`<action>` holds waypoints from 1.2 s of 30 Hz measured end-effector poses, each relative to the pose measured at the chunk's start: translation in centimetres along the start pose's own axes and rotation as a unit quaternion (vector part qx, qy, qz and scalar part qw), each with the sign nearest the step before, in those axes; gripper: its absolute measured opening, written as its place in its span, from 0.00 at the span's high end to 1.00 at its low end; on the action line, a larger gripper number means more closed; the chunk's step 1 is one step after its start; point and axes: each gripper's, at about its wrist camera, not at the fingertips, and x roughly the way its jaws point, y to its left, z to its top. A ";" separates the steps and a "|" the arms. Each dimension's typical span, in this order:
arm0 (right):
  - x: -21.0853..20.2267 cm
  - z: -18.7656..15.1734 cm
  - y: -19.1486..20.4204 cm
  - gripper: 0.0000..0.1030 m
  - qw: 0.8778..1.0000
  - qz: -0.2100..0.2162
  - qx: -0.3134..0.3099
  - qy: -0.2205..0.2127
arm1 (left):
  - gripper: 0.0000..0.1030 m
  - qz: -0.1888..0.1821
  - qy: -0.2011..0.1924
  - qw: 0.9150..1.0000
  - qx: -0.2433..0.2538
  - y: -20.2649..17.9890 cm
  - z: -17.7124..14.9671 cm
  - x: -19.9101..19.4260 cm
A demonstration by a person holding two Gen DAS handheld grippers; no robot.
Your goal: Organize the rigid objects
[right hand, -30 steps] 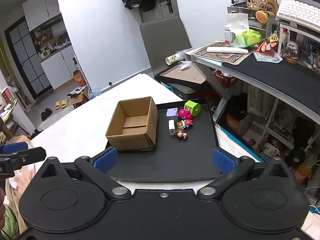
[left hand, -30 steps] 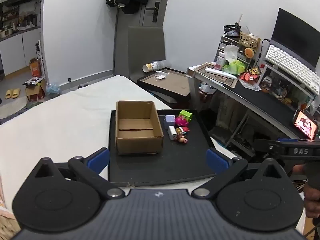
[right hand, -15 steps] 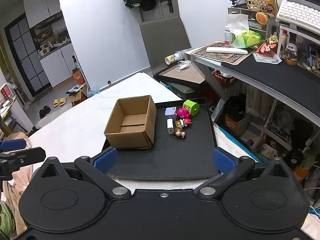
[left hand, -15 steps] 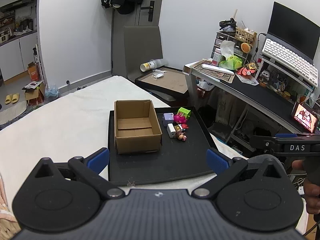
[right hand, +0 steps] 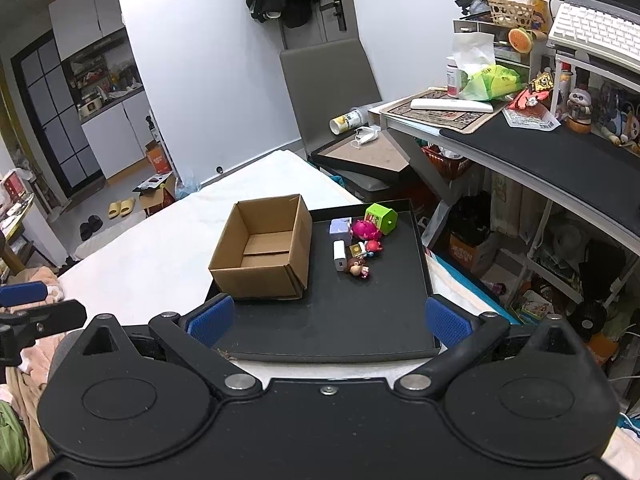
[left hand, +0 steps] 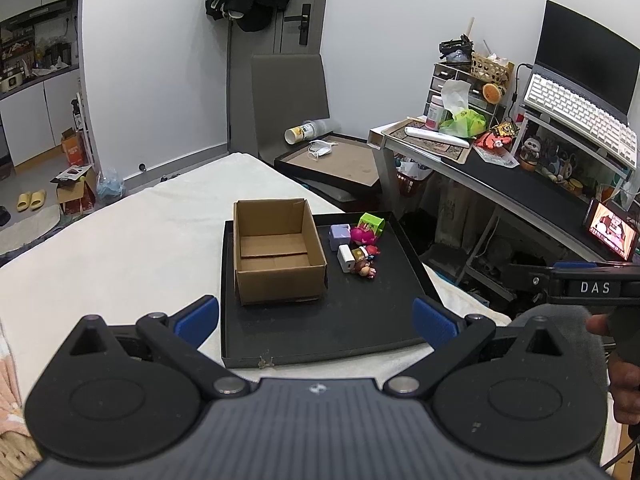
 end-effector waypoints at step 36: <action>0.7 -0.4 -0.6 0.00 1.000 -0.009 0.002 0.008 | 0.01 0.003 0.013 1.000 -0.015 0.2 -0.1 1.3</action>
